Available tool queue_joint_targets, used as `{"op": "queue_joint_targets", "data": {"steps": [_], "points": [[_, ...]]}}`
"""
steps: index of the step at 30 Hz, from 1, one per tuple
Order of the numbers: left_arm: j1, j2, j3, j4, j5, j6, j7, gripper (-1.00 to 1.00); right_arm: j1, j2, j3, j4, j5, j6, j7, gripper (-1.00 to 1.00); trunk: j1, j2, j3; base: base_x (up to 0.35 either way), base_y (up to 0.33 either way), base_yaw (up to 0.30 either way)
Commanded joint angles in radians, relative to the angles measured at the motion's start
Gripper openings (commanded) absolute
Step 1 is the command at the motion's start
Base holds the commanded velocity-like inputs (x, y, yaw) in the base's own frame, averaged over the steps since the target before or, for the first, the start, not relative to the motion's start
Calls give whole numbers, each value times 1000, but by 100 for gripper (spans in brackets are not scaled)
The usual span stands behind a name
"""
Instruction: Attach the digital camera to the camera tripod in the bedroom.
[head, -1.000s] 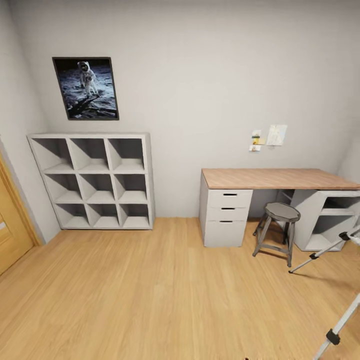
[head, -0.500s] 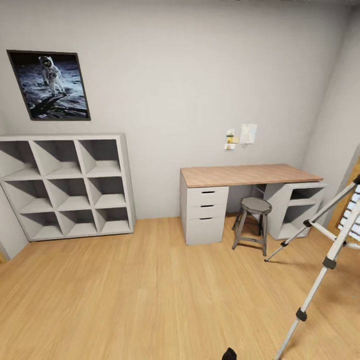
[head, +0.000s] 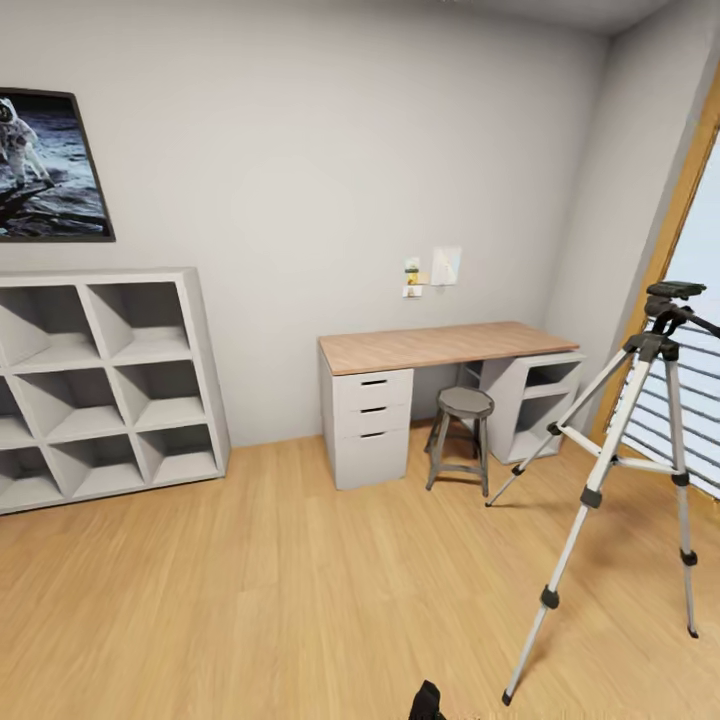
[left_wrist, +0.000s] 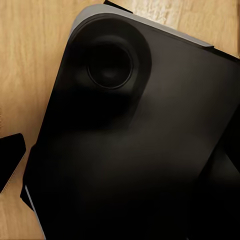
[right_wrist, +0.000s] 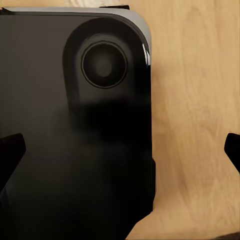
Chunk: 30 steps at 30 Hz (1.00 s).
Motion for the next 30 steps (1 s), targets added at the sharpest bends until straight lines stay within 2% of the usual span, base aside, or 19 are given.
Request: {"op": "queue_joint_targets", "data": {"steps": [1,13,30], "points": [[1,0,0,-2,5,-1,0,100,0,0,-4,0,-1,-3,-1,100,0,0,-1,0,0,-287],[1,1,-3,-2,5,-1,-1,100,0,0,-4,0,-1,-3,-1,100,0,0,-1,6,4,-254],[1,1,-8,-2,-1,-1,-4,100,0,-3,2,0,5,-3,-1,100,0,0,-1,220,203,-12]]}}
